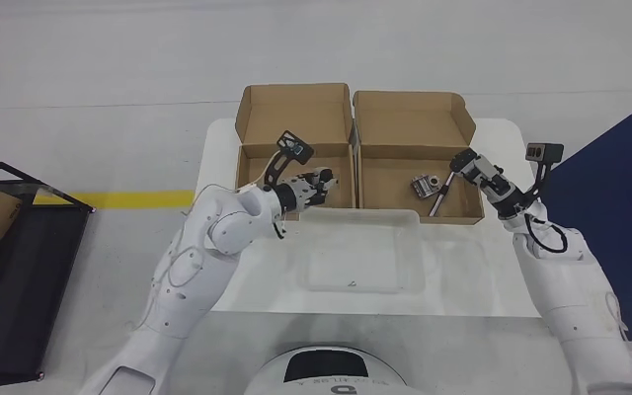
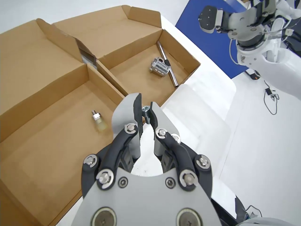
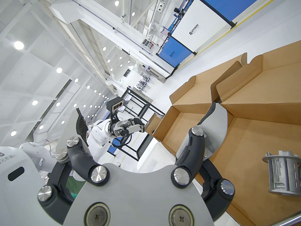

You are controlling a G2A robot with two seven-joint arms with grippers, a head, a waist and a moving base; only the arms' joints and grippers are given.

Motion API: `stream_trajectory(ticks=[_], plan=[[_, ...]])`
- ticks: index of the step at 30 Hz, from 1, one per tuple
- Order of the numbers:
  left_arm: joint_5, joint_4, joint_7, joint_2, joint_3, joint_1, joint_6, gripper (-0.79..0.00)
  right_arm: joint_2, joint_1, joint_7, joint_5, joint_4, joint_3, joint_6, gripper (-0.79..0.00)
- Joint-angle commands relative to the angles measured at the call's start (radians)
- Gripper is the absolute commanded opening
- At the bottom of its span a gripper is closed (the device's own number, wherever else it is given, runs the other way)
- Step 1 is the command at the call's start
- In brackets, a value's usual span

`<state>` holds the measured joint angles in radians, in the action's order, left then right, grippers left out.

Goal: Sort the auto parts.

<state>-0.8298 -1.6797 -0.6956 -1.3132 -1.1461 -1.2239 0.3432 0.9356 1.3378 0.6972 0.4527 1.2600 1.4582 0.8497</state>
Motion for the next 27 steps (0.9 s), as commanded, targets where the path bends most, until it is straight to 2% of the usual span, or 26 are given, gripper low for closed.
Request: stream_trajectory(ticks=[1, 14, 17, 21, 27], plan=[[-0.012, -0.007, -0.004, 0.002, -0.006, -0.005, -0.004, -0.785, 0.000, 0.000, 0.000, 0.001, 0.000, 0.000, 0.000, 0.000], [0.004, -0.005, 0.006, 0.002, -0.010, -0.008, -0.009, -0.785, 0.000, 0.000, 0.000, 0.001, 0.000, 0.000, 0.000, 0.000], [0.171, 0.029, -0.034, 0.004, -0.046, 0.003, -0.008, -0.785, 0.000, 0.000, 0.000, 0.001, 0.000, 0.000, 0.000, 0.000], [0.626, 0.146, -0.257, 0.003, -0.089, 0.062, -0.032, -0.785, 0.000, 0.000, 0.000, 0.001, 0.000, 0.000, 0.000, 0.000], [1.096, 0.371, -0.545, -0.008, -0.074, 0.188, -0.167, -0.785, 0.000, 0.000, 0.000, 0.001, 0.000, 0.000, 0.000, 0.000]])
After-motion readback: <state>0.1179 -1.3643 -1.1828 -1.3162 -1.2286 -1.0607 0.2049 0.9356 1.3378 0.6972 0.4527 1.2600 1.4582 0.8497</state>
